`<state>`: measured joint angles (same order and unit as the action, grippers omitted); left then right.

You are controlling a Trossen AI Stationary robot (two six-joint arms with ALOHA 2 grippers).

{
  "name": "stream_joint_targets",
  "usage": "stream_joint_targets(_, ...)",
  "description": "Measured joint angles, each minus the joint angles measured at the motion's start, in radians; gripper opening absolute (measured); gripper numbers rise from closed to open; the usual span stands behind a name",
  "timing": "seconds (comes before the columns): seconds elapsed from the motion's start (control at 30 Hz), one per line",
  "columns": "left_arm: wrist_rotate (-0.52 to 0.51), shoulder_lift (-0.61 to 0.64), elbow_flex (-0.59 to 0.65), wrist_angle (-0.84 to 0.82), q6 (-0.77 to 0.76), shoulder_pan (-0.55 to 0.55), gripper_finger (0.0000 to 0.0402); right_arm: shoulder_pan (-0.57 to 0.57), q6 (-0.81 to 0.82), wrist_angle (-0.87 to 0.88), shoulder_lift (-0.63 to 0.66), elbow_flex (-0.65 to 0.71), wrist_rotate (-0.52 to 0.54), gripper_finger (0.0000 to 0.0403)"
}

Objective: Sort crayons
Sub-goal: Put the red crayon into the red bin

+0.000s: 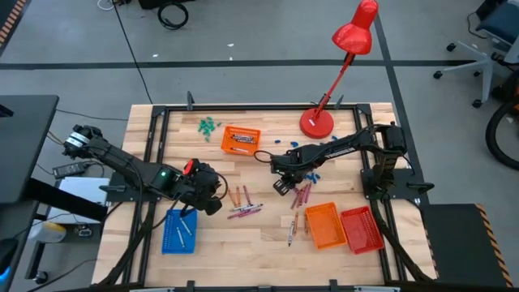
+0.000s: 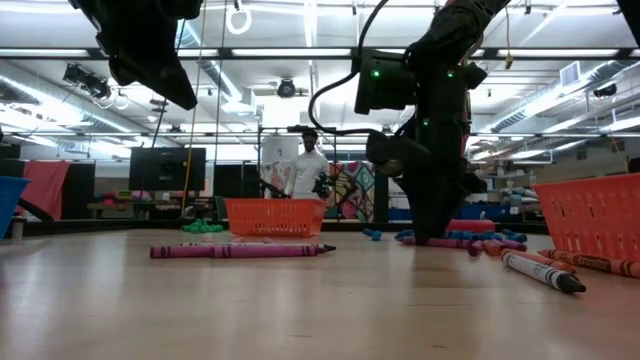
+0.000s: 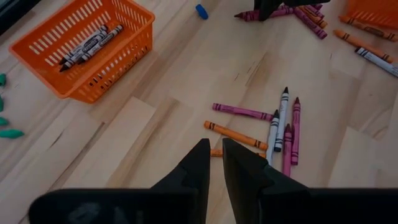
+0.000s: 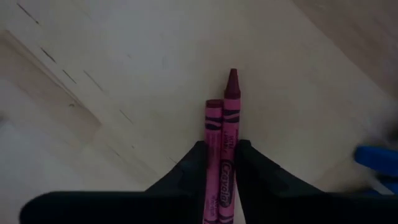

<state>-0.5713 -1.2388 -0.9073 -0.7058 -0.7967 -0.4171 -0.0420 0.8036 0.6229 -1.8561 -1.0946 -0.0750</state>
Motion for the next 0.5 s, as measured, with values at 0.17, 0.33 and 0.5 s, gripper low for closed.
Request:
stream_joint_targets(0.17,0.000,0.000,0.000,0.000,0.000,0.000,0.0052,0.000,-0.001,-0.002,-0.002,-0.001,-0.012,0.0071)
stream_joint_targets(0.33,0.000,0.000,0.000,0.000,0.001,0.000,0.0052,0.002,-0.012,0.030,-0.010,-0.040,-0.017,0.0079)
stream_joint_targets(0.5,0.000,0.000,0.000,0.000,0.020,0.000,0.0052,0.003,-0.044,0.024,-0.010,-0.094,-0.018,0.0076)
